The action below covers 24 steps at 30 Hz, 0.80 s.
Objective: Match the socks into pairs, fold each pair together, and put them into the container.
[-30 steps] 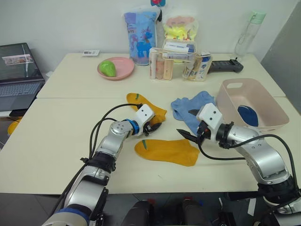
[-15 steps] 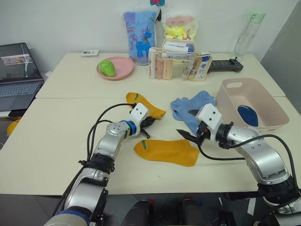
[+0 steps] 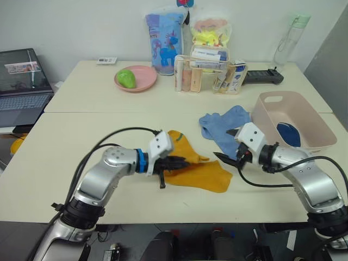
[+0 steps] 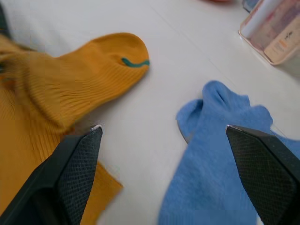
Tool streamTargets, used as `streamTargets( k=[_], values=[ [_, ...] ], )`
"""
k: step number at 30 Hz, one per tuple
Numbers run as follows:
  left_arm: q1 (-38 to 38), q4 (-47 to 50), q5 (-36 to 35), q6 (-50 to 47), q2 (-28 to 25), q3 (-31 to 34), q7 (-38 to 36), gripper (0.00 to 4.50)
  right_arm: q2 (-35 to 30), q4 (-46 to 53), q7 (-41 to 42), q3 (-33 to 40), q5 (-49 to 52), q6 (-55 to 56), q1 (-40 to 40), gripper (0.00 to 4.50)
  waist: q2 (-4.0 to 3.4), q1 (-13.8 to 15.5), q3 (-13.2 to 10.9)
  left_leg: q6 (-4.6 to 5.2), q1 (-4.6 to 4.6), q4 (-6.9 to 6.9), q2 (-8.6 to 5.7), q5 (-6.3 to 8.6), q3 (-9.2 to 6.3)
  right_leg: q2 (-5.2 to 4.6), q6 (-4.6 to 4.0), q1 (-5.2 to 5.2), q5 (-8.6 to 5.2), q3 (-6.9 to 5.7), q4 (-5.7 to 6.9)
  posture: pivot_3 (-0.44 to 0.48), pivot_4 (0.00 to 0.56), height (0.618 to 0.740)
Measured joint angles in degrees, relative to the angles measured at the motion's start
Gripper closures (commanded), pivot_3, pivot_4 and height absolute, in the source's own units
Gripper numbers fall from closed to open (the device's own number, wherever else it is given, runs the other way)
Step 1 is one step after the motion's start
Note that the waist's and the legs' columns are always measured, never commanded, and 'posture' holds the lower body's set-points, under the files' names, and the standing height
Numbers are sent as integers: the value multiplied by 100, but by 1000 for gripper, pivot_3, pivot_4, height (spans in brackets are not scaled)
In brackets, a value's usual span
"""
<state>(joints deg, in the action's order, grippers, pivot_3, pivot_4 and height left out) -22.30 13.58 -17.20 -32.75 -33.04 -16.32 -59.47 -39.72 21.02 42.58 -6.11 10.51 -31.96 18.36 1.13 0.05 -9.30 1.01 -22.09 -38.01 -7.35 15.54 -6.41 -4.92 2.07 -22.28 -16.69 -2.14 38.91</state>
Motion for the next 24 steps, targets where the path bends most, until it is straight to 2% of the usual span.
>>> streamTargets(
  k=[4, 7, 11, 14, 18, 24],
  values=[
    [14, 16, 53, 110, 143, -162, 19, 2743, -223, -17, 159, 48, -25, 144, -186, 0, 0, 7, 0, 0, 0, 2, 1, 0, -1, 0, -1, 0, -1, -1, 0, 0, 150, 740],
    [-1, 41, -50, 37, 98, -145, -45, 1697, -234, 5, 244, 55, 5, 141, -355, 0, 0, 2, 0, 0, 0, 2, 2, 0, -1, 0, -1, 0, -1, -1, 0, 0, 150, 740],
    [-461, -573, -187, 199, 203, 392, 68, 435, -131, 236, 367, 50, 296, 95, -536, 0, 1, 16, -1, 0, 0, 0, 2, 0, -3, 1, -1, 0, -1, -3, 1, 0, 150, 740],
    [-943, -1402, -98, 644, 414, 823, 409, 435, 3, 363, 453, -48, 428, 96, -545, 0, 1, 18, -1, 0, 1, 0, 1, 0, -3, 0, 0, 3, -1, -4, -2, 0, 150, 740],
    [-1492, -3085, 616, 1622, 695, 859, 1226, 435, 204, 333, 504, -481, 407, 118, -523, 0, 3, 26, -1, -1, -1, -1, 1, 0, 3, 0, 0, -2, 0, -2, -3, 0, 150, 740],
    [-1897, -4780, 1414, 2610, 880, 652, 1562, 435, 232, 309, 659, -904, 354, 169, -526, 0, 4, 40, -2, -1, -4, -4, 0, 0, 0, 0, 1, -1, 0, -5, -2, 0, 150, 740]
  ],
)
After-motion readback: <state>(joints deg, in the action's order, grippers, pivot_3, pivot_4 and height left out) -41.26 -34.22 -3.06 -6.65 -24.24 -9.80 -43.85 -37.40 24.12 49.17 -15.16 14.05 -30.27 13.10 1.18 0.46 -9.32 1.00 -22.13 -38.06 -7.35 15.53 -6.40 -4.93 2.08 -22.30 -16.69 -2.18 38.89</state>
